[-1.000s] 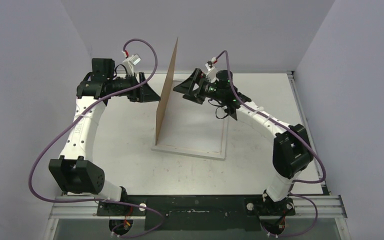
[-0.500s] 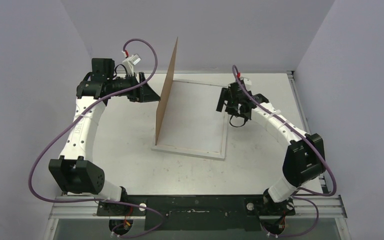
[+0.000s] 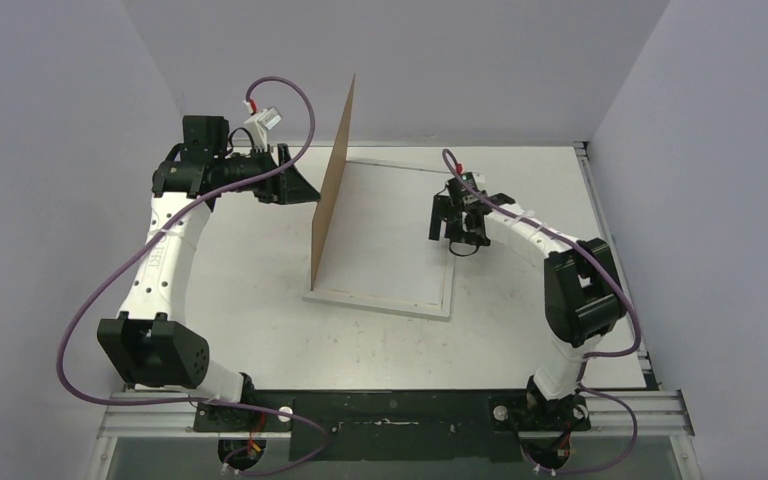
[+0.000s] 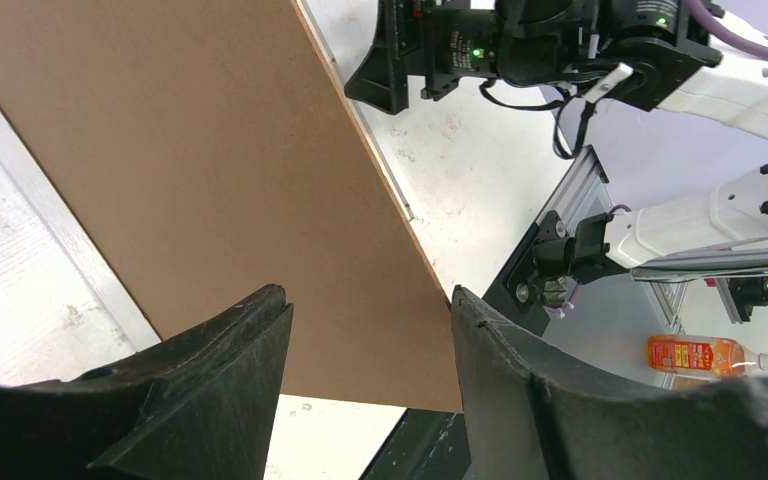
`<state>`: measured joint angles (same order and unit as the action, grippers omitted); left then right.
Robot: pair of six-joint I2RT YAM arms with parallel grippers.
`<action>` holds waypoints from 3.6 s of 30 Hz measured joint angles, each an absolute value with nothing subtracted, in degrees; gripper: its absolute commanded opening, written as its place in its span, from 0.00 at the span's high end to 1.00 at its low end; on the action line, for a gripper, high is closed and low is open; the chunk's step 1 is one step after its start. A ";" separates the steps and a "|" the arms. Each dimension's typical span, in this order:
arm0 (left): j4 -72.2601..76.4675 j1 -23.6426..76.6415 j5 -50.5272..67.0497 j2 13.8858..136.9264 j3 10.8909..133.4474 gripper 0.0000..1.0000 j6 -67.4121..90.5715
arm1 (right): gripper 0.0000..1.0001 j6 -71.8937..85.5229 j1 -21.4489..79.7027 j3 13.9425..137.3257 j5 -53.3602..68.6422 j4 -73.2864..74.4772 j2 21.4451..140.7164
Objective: Put the photo into the frame
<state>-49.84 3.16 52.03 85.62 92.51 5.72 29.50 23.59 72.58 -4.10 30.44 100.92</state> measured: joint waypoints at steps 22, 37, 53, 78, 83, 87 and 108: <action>-49.91 3.14 51.81 85.62 92.62 0.44 5.30 | 0.46 26.09 20.03 76.62 1.32 24.84 109.54; -49.91 3.14 51.81 85.62 92.62 0.44 5.28 | 0.49 26.17 19.14 76.38 2.66 23.64 109.54; -49.98 2.81 51.92 85.62 92.62 0.44 5.30 | 0.58 26.39 18.72 75.83 2.87 23.51 109.54; -50.00 2.76 52.07 85.62 92.62 0.44 5.28 | 0.61 27.92 17.54 74.00 4.86 21.41 110.17; -50.00 2.74 52.10 85.62 92.62 0.44 5.28 | 0.61 28.34 17.21 74.00 5.41 21.06 110.32; -50.02 2.66 52.16 85.62 92.62 0.44 5.28 | 0.61 28.80 17.06 74.00 5.80 21.04 110.34; -50.04 2.61 52.31 85.62 92.62 0.45 5.02 | 0.75 29.47 16.53 74.00 6.98 20.75 110.37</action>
<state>-50.04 2.61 52.31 85.62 92.62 5.02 29.47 16.53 74.00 6.98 20.75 110.37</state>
